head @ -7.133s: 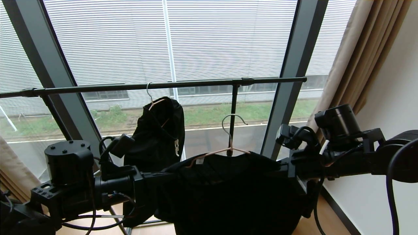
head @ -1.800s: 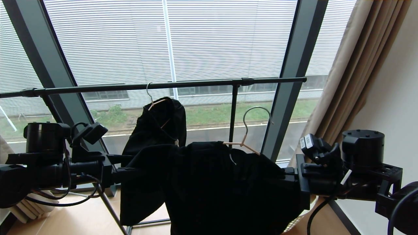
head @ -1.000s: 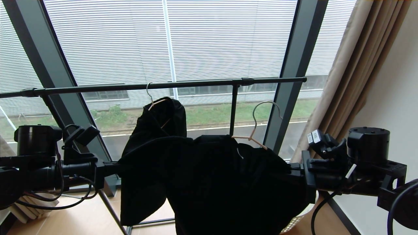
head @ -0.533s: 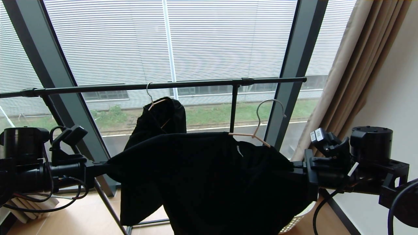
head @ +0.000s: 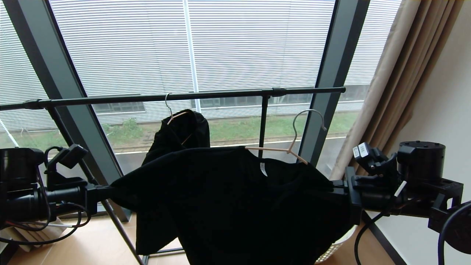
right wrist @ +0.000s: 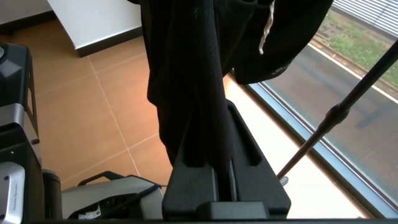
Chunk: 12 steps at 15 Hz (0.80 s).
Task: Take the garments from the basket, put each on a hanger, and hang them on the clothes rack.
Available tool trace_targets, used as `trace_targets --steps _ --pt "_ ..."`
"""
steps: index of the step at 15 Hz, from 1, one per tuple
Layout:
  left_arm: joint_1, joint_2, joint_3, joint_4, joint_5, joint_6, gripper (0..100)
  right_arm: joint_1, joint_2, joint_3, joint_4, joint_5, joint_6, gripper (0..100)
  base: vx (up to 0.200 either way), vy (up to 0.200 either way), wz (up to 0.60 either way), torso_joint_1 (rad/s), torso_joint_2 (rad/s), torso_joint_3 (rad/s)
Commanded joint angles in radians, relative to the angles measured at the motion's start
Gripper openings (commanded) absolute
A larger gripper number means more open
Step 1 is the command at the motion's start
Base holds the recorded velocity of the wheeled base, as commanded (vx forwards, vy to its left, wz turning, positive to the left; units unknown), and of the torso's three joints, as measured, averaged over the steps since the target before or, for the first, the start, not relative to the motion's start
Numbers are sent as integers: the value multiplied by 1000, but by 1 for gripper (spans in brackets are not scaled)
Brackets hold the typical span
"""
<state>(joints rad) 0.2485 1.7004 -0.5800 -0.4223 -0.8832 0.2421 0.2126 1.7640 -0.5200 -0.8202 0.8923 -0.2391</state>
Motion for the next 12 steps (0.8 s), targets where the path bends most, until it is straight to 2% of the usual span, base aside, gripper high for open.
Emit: trace_targets --steps 1,12 --pt "11 1 5 -1 -10 0 0 -4 2 -2 0 11 0 0 0 0 0 0 0 0" --pt "11 4 19 -1 -11 0 0 -19 2 -6 0 17 0 0 0 0 0 0 0 0"
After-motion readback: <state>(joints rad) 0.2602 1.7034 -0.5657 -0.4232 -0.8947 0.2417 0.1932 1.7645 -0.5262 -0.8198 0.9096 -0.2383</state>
